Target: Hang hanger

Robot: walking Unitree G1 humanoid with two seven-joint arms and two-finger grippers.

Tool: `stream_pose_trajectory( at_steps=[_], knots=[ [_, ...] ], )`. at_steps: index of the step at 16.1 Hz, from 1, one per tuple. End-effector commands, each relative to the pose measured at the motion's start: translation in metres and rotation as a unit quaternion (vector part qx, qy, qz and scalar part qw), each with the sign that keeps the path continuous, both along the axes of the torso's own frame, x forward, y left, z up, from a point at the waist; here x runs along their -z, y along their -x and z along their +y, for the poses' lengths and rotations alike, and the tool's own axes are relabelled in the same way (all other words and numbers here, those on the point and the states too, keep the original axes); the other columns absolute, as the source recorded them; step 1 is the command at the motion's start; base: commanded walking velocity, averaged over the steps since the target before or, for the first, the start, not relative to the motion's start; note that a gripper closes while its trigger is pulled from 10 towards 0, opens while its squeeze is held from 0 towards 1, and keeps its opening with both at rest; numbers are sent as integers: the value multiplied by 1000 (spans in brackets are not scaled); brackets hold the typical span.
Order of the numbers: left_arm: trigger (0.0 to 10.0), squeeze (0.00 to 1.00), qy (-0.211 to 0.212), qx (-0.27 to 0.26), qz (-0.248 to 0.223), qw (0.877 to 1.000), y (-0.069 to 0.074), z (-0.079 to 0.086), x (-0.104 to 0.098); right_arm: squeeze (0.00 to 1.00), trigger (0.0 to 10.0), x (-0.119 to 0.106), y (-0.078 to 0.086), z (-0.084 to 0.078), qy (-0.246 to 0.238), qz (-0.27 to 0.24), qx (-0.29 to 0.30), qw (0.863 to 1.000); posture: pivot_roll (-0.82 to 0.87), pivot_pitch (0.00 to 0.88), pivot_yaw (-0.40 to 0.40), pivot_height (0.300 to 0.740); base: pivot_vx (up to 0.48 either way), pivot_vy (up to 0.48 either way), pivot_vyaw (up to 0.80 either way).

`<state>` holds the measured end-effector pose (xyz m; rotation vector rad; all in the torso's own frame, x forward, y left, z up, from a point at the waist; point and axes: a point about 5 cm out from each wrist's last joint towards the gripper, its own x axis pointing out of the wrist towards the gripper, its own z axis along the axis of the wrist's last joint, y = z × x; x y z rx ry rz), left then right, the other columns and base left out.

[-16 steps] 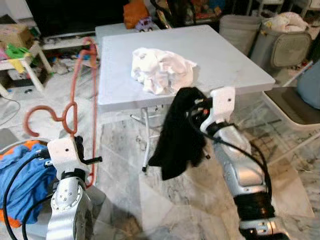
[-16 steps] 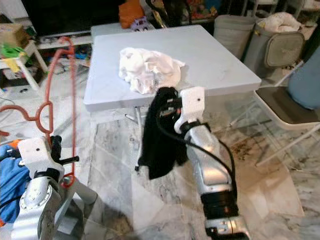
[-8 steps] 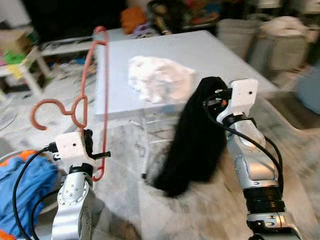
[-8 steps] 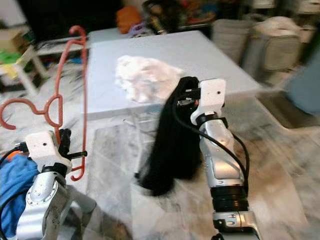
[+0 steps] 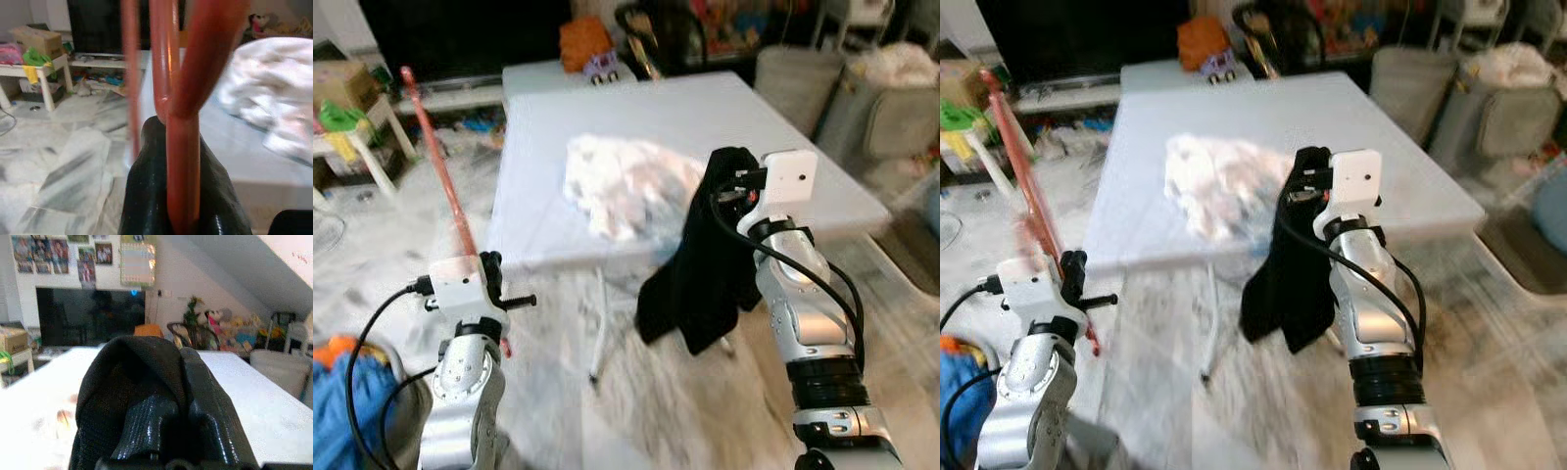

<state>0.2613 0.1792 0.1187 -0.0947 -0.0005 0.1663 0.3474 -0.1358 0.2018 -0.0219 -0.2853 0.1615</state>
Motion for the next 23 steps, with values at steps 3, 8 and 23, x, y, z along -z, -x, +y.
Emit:
stream_pose_trajectory(
  at_steps=[3, 8, 23],
  knots=[
    [10000, 0, -1, 5, 0, 1000, 2, 2, -2, 0, 10000, -13, -1, 8, -7, -27, -5, 1000, -3, 0, 65, 740, 471, 0, 0],
    [10000, 0, -1, 26, 3, 1000, 2, -3, -3, 0, 10000, -16, -3, 6, -2, -35, 10, 999, -2, 0, 58, 740, 472, 0, 0],
    [10000, 0, -3, -1, 14, 1000, 2, -7, 0, 0, 10000, -16, -5, 8, 12, -32, -2, 999, -11, 0, 36, 740, 27, 0, 0]
  ],
)
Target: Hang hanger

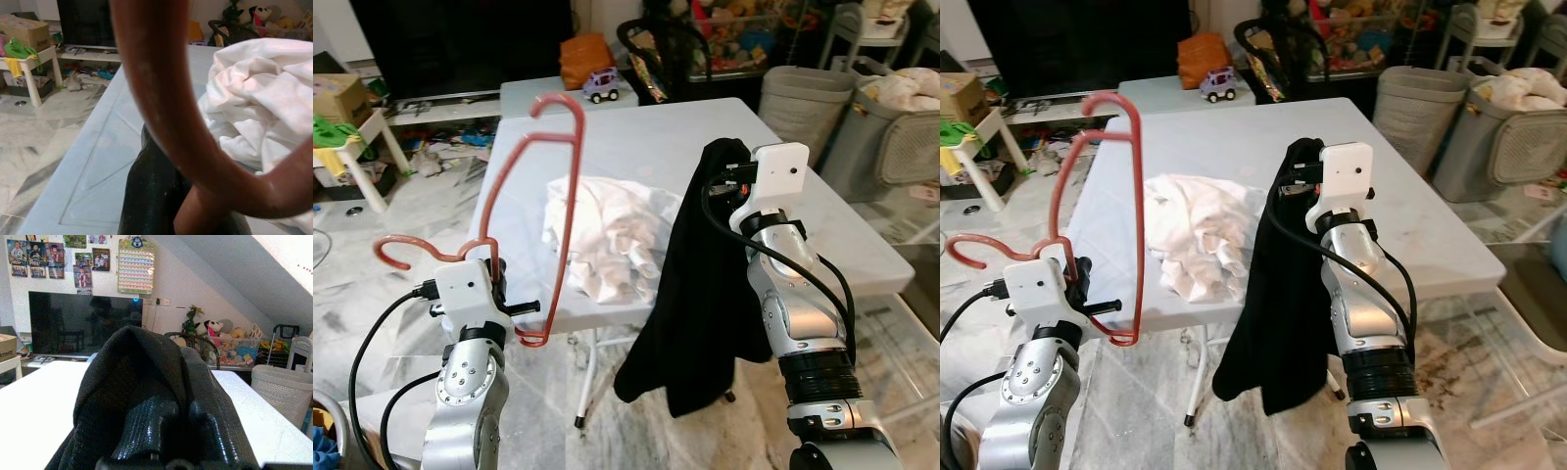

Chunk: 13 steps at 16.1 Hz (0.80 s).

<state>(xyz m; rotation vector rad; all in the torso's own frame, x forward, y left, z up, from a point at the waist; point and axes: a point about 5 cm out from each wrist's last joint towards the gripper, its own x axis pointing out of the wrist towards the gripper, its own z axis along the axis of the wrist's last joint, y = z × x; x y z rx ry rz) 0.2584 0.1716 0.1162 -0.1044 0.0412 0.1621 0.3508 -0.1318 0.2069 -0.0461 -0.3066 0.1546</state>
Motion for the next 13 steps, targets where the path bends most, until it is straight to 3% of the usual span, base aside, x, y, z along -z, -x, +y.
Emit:
stream_pose_trajectory(
  at_steps=[1, 5, 8, 9, 13],
  knots=[
    [10000, 0, -11, -11, -3, 1000, -1, 3, -3, 0, 10000, -12, -3, 4, 5, -19, -14, 1000, -14, 0, 37, 740, 0, 0, 0],
    [10000, 0, -10, -28, -2, 1000, -2, 7, -4, 0, 10000, -15, -10, -4, 24, -9, -34, 999, -9, 0, 36, 740, 0, 0, 0],
    [10000, 0, -10, -40, 1, 999, -1, 9, -2, 0, 10000, -47, -29, -19, 41, -31, -44, 998, -10, 0, 23, 740, 0, 0, 0],
    [10000, 0, -9, -42, 3, 999, 0, 7, -1, 0, 10000, -66, -43, -14, 43, -31, -67, 996, -8, 0, 10, 740, 0, 0, 0],
    [10000, 0, -1, -54, 3, 999, 7, 3, 1, 0, 10000, -107, -66, 16, 73, -19, -115, 991, 38, 0, -52, 740, 0, 0, 0]
  ],
)
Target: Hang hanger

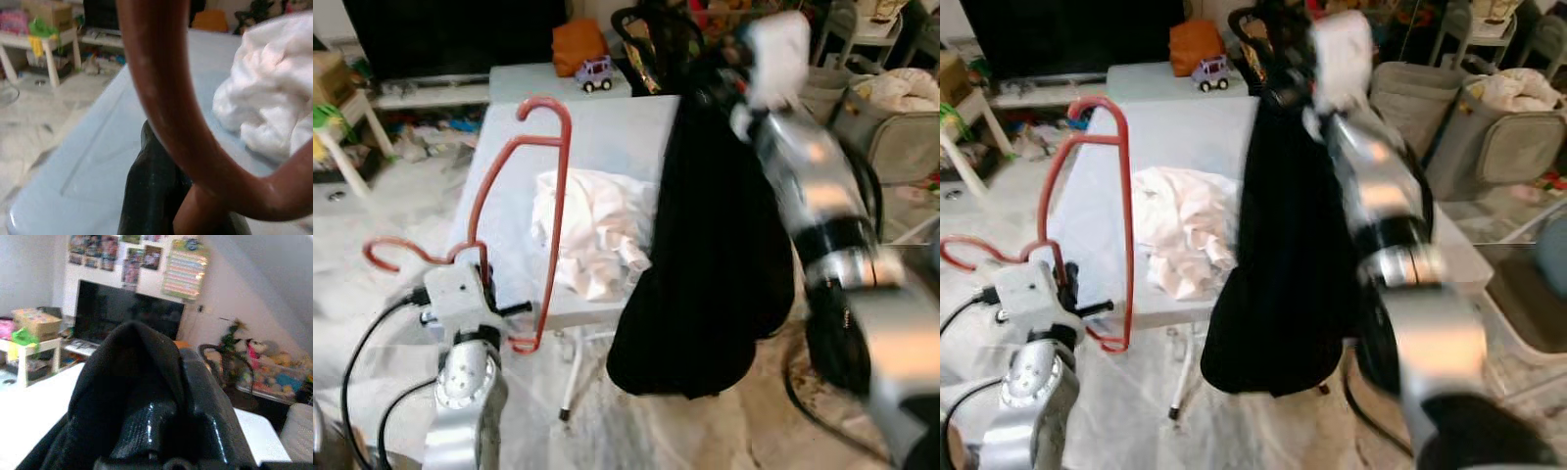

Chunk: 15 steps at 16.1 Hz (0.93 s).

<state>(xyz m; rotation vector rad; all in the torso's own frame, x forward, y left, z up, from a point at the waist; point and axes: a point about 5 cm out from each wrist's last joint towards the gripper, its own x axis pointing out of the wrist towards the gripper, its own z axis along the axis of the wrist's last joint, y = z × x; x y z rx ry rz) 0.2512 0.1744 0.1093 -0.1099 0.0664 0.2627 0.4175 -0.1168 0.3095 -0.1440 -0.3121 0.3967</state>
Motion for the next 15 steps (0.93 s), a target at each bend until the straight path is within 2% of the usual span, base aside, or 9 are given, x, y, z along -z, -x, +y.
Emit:
stream_pose_trajectory(
  at_steps=[1, 2, 4, 5, 15],
  knots=[
    [10000, 0, -4, -9, -11, 1000, 3, 0, -5, 0, 10000, -13, -2, 5, 1, -6, -4, 1000, 51, 0, -61, 740, 0, 0, 0],
    [10000, 0, -2, -18, -11, 1000, 9, 0, -5, 0, 10000, -37, -4, 12, -15, -5, 7, 1000, 79, 0, -79, 740, 0, 0, 0],
    [10000, 0, -4, -25, -11, 1000, 13, 1, -5, 0, 10000, -61, -2, 18, -7, -33, 20, 999, 89, 0, -83, 740, 0, 0, 0],
    [10000, 0, -10, -31, -12, 999, 15, 4, -6, 0, 10000, -93, 5, 22, -5, -79, 31, 996, 96, 0, -83, 740, 0, 0, 0],
    [10000, 0, -10, -31, -12, 999, 15, 4, -6, 0, 10000, -93, 5, 22, -5, -79, 31, 996, 96, 0, -83, 740, 0, 0, 0]
  ],
)
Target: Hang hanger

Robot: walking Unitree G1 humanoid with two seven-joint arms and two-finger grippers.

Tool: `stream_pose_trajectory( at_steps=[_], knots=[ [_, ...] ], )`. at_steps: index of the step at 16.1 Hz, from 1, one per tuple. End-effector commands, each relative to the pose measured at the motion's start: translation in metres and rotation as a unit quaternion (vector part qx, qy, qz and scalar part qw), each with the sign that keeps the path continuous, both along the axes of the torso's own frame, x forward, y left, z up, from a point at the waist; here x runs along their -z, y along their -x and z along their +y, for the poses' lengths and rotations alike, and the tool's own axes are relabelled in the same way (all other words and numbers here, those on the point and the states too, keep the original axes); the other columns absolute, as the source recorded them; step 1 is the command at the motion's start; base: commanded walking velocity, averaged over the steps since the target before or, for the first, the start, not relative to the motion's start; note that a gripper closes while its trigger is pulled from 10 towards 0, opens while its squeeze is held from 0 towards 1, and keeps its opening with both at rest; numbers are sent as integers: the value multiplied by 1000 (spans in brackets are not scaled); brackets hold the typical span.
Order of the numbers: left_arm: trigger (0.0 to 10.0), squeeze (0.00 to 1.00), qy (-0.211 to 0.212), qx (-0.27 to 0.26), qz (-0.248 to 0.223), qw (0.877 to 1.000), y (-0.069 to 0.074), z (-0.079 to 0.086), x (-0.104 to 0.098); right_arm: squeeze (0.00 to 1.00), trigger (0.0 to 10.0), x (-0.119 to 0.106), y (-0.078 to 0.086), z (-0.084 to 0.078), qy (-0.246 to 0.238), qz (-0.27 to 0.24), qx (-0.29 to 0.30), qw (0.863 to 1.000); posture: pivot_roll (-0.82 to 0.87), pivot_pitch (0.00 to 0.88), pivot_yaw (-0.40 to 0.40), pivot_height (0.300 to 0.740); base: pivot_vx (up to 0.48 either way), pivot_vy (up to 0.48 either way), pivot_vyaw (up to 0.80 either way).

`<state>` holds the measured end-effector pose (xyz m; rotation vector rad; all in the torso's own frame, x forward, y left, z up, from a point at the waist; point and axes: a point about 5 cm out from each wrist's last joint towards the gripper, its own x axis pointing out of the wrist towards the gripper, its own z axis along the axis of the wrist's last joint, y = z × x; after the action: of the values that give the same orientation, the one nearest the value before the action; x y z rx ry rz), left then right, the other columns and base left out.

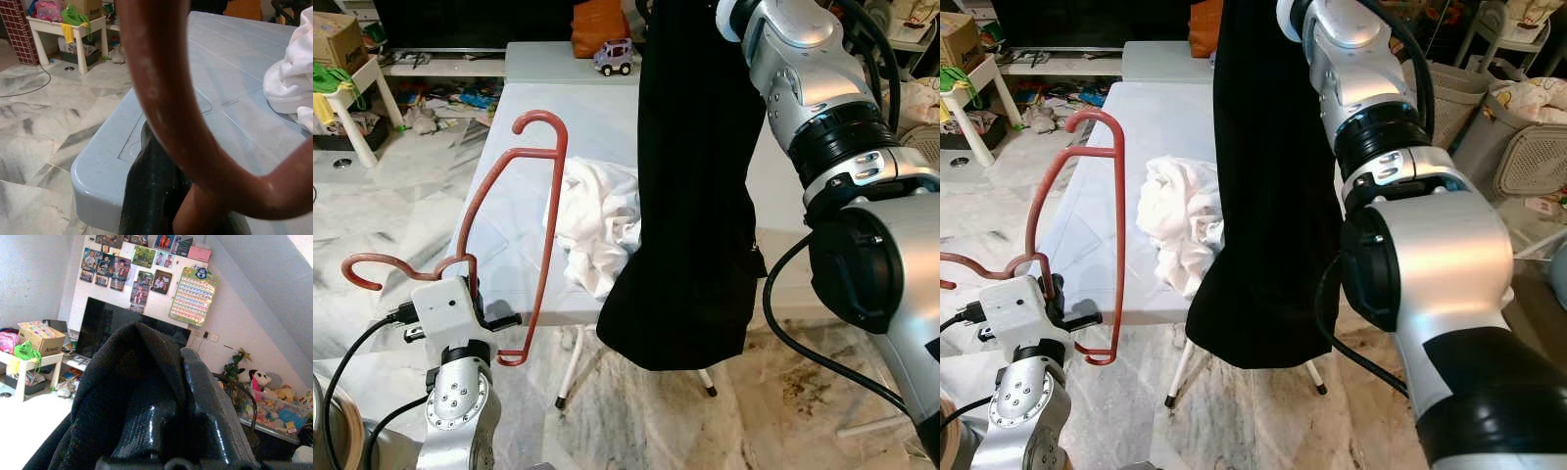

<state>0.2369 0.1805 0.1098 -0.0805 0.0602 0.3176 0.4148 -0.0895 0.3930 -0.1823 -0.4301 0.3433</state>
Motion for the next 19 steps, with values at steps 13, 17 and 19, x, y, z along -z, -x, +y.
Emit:
stream_pose_trajectory(
  at_steps=[13, 17, 19],
  knots=[
    [10000, 0, -13, 38, -21, 999, -7, -15, -9, 0, 10000, 114, -6, -18, 105, 90, -47, 989, 63, 0, -29, 740, 0, 0, 0],
    [10000, 0, -14, 41, -19, 999, -8, -15, -7, 1000, 10000, 138, -1, -13, 124, 119, -93, 981, 62, 0, -23, 740, 0, 0, 0],
    [10000, 0, -14, 43, -18, 999, -8, -16, -7, 1000, 10000, 153, 1, -11, 160, 148, -108, 970, 56, 0, -20, 740, 0, 0, 0]
  ],
)
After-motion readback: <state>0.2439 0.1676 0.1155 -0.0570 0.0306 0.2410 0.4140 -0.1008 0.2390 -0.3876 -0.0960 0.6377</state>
